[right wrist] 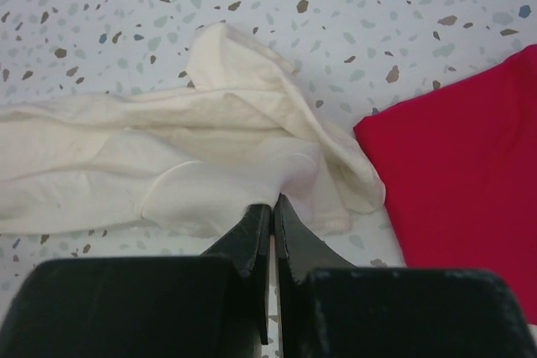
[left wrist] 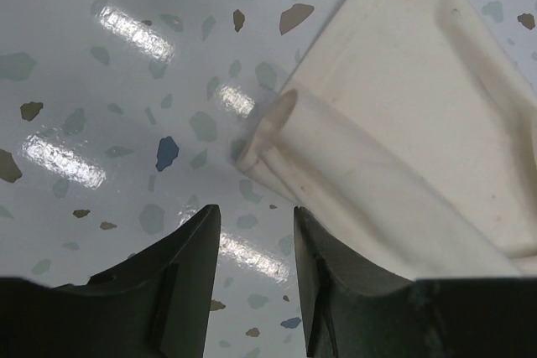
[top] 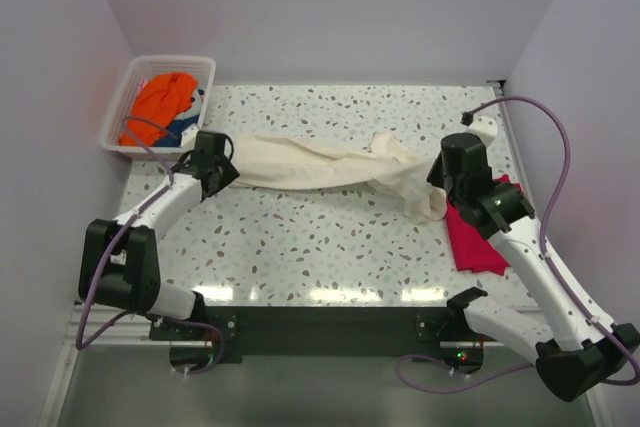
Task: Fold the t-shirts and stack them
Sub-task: Flatten the tshirt out
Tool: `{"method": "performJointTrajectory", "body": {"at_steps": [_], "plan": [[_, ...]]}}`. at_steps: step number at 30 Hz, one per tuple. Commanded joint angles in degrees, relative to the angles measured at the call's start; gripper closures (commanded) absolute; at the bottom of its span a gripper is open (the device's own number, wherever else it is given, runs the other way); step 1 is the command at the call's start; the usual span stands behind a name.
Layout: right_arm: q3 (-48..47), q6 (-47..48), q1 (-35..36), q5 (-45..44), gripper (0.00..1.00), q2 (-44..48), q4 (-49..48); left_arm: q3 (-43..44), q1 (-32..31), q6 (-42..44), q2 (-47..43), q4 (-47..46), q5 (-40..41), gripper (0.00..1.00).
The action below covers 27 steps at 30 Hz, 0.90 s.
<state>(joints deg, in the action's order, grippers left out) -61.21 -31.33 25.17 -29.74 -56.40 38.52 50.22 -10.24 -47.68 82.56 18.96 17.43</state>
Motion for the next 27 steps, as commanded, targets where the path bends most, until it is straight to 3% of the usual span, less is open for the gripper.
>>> {"method": "performJointTrajectory", "body": {"at_steps": [1,9,27], "plan": [[-3.0,1.4,-0.2,1.3,1.00,0.9,0.1,-0.6,0.4,-1.5,-0.8,-1.7,0.2,0.55],[-1.8,1.2,-0.2,3.0,1.00,0.2,-1.0,-0.2,0.4,-1.4,2.9,-5.1,-2.9,0.70],[-0.8,0.8,-0.2,5.7,1.00,-1.1,-2.8,5.9,0.4,-1.4,12.4,-6.0,-2.8,0.68]]}}
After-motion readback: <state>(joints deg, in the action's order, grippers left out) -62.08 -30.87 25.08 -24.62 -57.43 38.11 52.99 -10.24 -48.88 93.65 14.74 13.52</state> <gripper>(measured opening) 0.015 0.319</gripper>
